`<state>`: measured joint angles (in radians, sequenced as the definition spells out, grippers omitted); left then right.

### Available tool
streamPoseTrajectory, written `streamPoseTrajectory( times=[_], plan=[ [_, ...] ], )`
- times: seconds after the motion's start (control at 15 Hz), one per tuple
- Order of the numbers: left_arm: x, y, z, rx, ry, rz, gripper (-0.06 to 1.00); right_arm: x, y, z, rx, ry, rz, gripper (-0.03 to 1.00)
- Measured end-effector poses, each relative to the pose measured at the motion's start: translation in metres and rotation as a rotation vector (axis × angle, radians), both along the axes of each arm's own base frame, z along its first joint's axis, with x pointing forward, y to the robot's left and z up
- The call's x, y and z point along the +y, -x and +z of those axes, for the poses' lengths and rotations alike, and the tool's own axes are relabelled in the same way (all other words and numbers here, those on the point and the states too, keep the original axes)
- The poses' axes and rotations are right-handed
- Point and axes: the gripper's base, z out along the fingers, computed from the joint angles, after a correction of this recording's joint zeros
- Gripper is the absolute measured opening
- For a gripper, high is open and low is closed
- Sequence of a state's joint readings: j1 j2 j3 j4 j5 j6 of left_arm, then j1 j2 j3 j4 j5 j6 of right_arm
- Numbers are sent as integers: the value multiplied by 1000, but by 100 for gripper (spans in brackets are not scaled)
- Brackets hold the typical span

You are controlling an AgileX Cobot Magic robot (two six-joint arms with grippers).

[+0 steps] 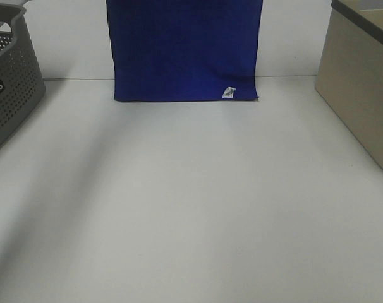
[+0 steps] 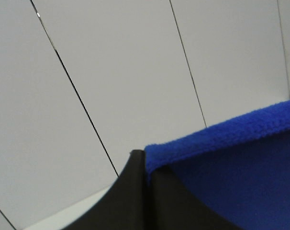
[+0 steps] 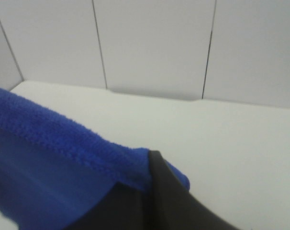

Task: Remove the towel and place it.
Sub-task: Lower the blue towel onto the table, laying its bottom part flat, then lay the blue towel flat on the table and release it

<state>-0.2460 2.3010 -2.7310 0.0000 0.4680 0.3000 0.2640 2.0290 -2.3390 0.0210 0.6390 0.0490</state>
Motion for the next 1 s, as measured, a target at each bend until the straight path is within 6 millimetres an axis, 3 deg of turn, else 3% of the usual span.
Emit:
streamPoseTrajectory(
  times=[0.2,0.4,0.47,0.87,1.0],
  plan=[
    [8,40,30,186,-15,-24,0,-1,43,24,144,4,110,2],
    [12,76,47,334,-19,-67,0,-6,76,41,226,20,155,2],
    [13,96,52,450,-23,-102,0,-9,97,46,320,41,189,2],
    [14,104,52,532,54,-97,0,-6,115,46,386,-7,258,2],
    [12,108,55,536,83,-129,0,-9,127,37,439,-1,256,2]
  ],
)
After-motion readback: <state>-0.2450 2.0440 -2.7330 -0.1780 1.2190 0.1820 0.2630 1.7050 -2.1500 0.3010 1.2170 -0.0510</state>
